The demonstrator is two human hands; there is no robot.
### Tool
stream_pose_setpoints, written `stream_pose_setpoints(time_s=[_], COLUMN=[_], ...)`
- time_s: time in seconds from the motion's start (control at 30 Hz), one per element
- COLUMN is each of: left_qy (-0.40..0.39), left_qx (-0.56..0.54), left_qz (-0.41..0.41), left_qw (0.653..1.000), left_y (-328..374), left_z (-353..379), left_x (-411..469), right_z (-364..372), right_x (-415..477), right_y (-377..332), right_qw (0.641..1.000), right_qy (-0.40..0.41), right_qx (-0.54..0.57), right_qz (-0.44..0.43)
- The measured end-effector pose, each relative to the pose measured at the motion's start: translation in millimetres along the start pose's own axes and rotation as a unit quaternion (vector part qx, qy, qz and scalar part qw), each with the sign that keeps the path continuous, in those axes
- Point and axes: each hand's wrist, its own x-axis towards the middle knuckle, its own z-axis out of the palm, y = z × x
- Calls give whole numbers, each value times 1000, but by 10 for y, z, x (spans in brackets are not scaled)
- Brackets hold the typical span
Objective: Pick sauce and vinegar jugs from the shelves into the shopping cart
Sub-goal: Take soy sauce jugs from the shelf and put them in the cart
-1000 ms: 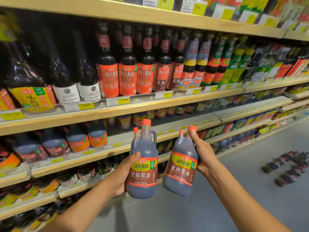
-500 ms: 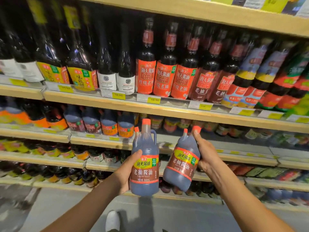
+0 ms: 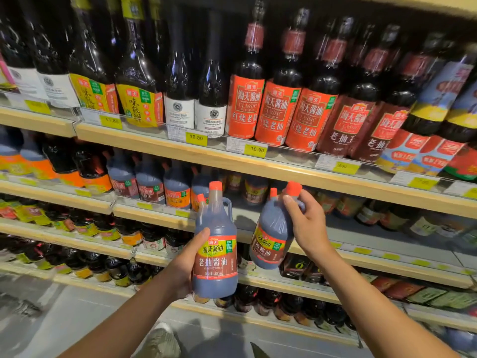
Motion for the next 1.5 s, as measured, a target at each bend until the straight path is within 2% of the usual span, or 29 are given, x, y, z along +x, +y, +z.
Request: stream_pose_setpoints(time_s=[0.1, 0.2, 0.3, 0.4, 0.6, 0.77, 0.87, 0.97, 1.03, 1.07, 1.13, 1.2, 1.23, 1.27, 1.33, 1.37, 1.5], left_qy=[0, 7, 14, -7, -21, -20, -12, -12, -9, -9, -7, -6, -7, -9, -12, -14, -23], left_qx=[18, 34, 45, 38, 18, 15, 20, 21, 20, 18, 17, 17, 13, 10, 3, 1, -4], left_qz=[16, 34, 45, 55, 58, 64, 57, 47, 41, 39, 36, 34, 34, 35, 37, 39, 44], left_qw=[1000, 999, 998, 998, 998, 998, 998, 999, 999, 999, 999, 999, 999, 999, 999, 999, 999], left_y=[-3, 8, 9, 44, 134, 186, 176, 150, 132, 127, 127, 142, 156, 173, 214, 232, 255], left_z=[-118, -224, -320, -404, -457, -449, -443, -428, -423, -426, -439, -460, -471, -482, -499, -505, -534], left_x=[55, 109, 124, 125, 188, 260, 307, 346, 367, 374, 375, 362, 348, 333, 302, 290, 271], right_z=[109, 177, 215, 245, 203, 192, 138, 111, 89, 88, 131, 165, 151, 137, 156, 178, 215], right_x=[77, 215, 319, 429, 572, 737, 844, 942, 990, 985, 988, 973, 987, 977, 942, 928, 895], right_y=[66, 260, 449, 573, 794, 955, 1035, 1074, 1068, 1035, 972, 928, 997, 1036, 1119, 1140, 1215], right_qw=[987, 946, 915, 905, 935, 969, 978, 988, 982, 966, 964, 979, 980, 973, 945, 937, 951], right_qy=[-76, -149, -149, -153, -124, -11, -15, -27, -58, -83, -101, -87, -75, -68, -72, -73, -38], right_qx=[-102, -219, -277, -299, -284, -246, -188, -132, -133, -182, -207, -139, -121, -103, -110, -127, -125], right_qz=[-99, -189, -253, -259, -175, -14, 87, 81, 122, 161, 131, 117, 138, 195, 298, 316, 280])
